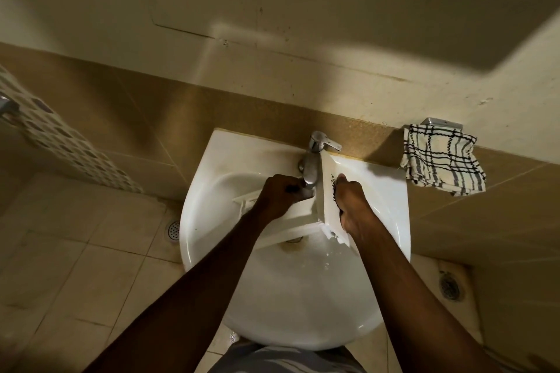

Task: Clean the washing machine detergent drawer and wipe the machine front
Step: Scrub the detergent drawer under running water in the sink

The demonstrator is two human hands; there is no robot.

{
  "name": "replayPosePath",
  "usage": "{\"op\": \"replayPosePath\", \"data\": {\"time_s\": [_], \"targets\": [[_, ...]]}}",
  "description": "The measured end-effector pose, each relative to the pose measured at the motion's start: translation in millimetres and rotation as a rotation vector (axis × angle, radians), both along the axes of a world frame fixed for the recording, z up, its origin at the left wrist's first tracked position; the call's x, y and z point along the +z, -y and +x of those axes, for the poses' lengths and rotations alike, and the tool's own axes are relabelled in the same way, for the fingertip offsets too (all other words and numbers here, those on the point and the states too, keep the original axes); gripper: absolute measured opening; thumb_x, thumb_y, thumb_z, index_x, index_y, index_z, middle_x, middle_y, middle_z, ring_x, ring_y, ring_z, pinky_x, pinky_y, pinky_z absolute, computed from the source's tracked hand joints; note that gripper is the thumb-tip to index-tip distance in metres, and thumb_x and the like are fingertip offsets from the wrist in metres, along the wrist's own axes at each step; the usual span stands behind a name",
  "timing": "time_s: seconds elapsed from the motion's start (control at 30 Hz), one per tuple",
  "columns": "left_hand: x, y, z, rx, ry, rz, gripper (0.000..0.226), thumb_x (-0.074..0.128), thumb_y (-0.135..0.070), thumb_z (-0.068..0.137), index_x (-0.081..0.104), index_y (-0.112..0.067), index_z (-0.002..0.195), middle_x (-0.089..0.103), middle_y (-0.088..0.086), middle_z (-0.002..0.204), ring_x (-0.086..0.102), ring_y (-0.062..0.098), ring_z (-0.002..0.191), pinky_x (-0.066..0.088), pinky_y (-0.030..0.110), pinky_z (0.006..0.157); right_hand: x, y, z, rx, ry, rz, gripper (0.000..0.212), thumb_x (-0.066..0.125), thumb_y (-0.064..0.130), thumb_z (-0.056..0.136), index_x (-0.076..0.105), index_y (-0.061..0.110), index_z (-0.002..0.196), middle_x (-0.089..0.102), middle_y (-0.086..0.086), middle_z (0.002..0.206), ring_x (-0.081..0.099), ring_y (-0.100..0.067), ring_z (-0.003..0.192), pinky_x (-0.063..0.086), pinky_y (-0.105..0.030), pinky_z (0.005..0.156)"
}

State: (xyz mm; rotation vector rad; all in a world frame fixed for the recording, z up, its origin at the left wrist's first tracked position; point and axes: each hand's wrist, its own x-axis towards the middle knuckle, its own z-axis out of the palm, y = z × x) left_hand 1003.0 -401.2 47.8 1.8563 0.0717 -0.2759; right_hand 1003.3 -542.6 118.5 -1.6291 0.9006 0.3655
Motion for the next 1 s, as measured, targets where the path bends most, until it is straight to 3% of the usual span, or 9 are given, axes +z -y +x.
{"op": "replayPosePath", "data": {"time_s": [0.07,0.17,0.27,0.33,0.53,0.63,0.8,0.93,1.0], "targets": [[-5,-4,-3,0.014,0.003,-0.002,0.027,0.083,-0.013,0.079,0.077,-0.003,0.104,0.076,0.007,0.1,0.069,0.018,0.095,0.052,0.03,0.089,1,1,-1,0.008,-0.011,-0.004,0.033,0.033,0.033,0.107,0.054,0.009,0.113,0.059,-0.007,0.084,0.057,-0.019,0.069,0.046,-0.029,0.058],[-12,-25,1,-0.125,0.037,0.168,0.034,0.083,-0.007,0.077,0.074,0.002,0.109,0.074,0.018,0.109,0.069,0.03,0.104,0.053,0.036,0.096,0,1,-2,0.011,-0.022,-0.001,0.033,0.033,0.033,0.107,0.055,0.009,0.113,0.058,-0.006,0.082,0.057,-0.019,0.068,0.045,-0.029,0.056],[-11,-38,10,-0.381,0.055,0.495,0.03,0.077,-0.014,0.085,0.074,-0.003,0.113,0.072,0.016,0.113,0.065,0.032,0.108,0.05,0.034,0.093,0,1,-3,0.009,-0.018,0.014,0.036,0.033,0.033,0.107,0.055,0.007,0.118,0.058,-0.006,0.082,0.057,-0.019,0.069,0.046,-0.031,0.063],[-2,-31,14,-0.435,0.063,0.577,0.029,0.073,-0.016,0.088,0.073,-0.004,0.114,0.07,0.014,0.116,0.062,0.031,0.111,0.046,0.034,0.093,-1,1,-3,0.008,-0.014,0.011,0.038,0.033,0.033,0.107,0.055,0.006,0.12,0.058,-0.006,0.083,0.056,-0.019,0.069,0.046,-0.033,0.07],[-7,-9,-1,-0.067,0.033,0.127,0.025,0.083,-0.021,0.08,0.079,-0.003,0.097,0.076,0.015,0.095,0.069,0.026,0.09,0.049,0.03,0.079,-2,1,-4,0.003,0.007,0.009,0.037,0.033,0.032,0.107,0.055,0.006,0.12,0.06,-0.009,0.089,0.057,-0.019,0.069,0.047,-0.034,0.074],[-17,-30,-2,-0.153,0.082,0.277,0.029,0.083,-0.015,0.079,0.076,0.002,0.102,0.074,0.019,0.098,0.067,0.026,0.093,0.045,0.025,0.079,-2,1,-3,-0.001,0.005,0.012,0.035,0.033,0.033,0.107,0.056,0.008,0.116,0.06,-0.009,0.088,0.057,-0.019,0.069,0.046,-0.034,0.072],[0,-28,16,-0.479,0.099,0.557,0.024,0.075,-0.021,0.087,0.076,-0.003,0.102,0.073,0.014,0.102,0.066,0.028,0.096,0.048,0.03,0.082,-2,1,-3,-0.013,0.005,0.009,0.031,0.032,0.034,0.107,0.053,0.011,0.108,0.059,-0.008,0.087,0.055,-0.019,0.07,0.046,-0.035,0.075],[8,-3,9,-0.161,0.11,0.275,0.023,0.081,-0.027,0.081,0.079,-0.004,0.084,0.074,0.006,0.078,0.063,0.01,0.072,0.041,0.016,0.067,-3,1,-3,-0.022,0.025,0.017,0.031,0.033,0.033,0.107,0.053,0.01,0.103,0.057,-0.005,0.079,0.055,-0.018,0.068,0.047,-0.034,0.075],[-3,-5,0,-0.041,0.044,0.144,0.026,0.085,-0.019,0.077,0.079,-0.001,0.095,0.076,0.005,0.09,0.068,0.01,0.083,0.05,0.012,0.078,-5,2,-3,-0.023,0.025,0.015,0.031,0.033,0.033,0.107,0.055,0.01,0.105,0.059,-0.007,0.083,0.056,-0.019,0.069,0.047,-0.034,0.076]]}}
